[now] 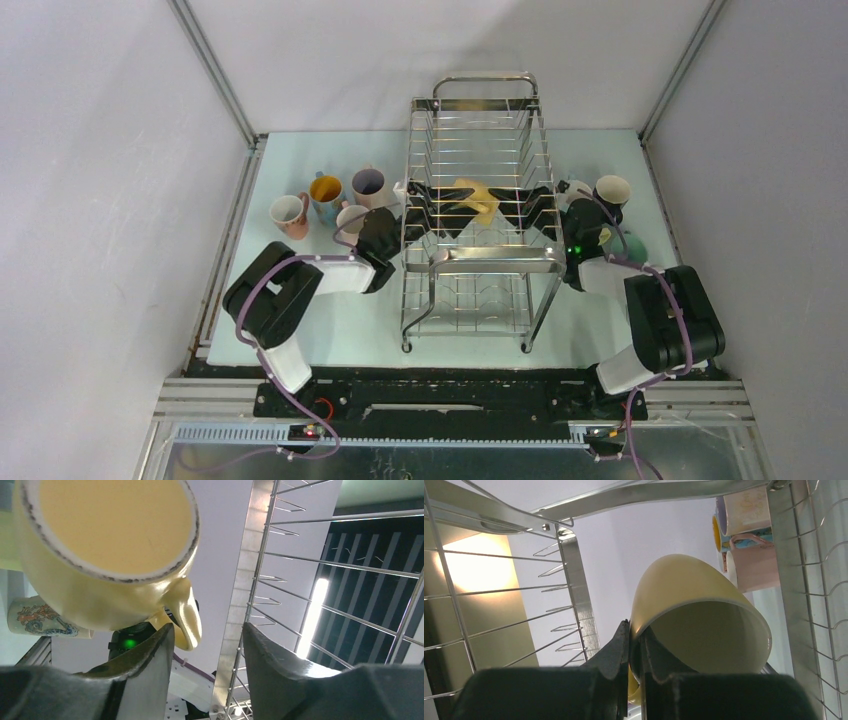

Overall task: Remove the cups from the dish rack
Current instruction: Unload the cup from the dish rack, then place the cup at the center of the board.

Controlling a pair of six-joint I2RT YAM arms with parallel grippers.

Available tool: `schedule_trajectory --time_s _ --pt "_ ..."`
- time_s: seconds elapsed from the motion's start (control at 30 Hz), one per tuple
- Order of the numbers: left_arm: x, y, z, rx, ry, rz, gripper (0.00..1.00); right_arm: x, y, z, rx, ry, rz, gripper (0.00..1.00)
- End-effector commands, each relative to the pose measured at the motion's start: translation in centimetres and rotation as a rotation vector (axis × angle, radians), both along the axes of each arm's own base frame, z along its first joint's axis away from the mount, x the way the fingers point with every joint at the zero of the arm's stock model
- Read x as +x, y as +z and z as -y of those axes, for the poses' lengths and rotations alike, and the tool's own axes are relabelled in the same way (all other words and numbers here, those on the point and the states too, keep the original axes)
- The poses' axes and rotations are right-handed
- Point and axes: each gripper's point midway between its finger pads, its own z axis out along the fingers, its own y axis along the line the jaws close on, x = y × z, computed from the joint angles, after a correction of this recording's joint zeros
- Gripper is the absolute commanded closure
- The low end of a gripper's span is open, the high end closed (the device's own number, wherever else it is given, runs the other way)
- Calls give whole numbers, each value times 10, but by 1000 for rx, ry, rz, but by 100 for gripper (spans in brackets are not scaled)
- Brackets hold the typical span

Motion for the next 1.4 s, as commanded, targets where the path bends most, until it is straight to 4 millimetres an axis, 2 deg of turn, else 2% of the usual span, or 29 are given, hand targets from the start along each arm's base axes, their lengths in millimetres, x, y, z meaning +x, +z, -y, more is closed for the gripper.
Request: schedule_trajectory --time_s 0.0,0.2,0.33,0.47,0.67,1.1,1.37 --pt "-9 18 -5 -9 5 63 43 -10 51 12 72 -28 154 100" --pt "-8 14 -11 5 32 59 31 -11 55 18 59 -47 168 100" --pt "-6 9 -17 38 56 45 30 -12 53 21 24 -65 163 100" --pt "-5 -4 -24 135 77 16 27 -13 50 25 -22 -85 158 100" --pt "-4 -24 -38 304 101 -5 25 -15 45 35 -100 -124 148 100" --pt "-3 -41 -77 556 162 29 26 -26 39 62 -280 -201 148 100" --pt "-7 -35 -105 695 188 113 25 -36 37 77 -433 -231 150 100"
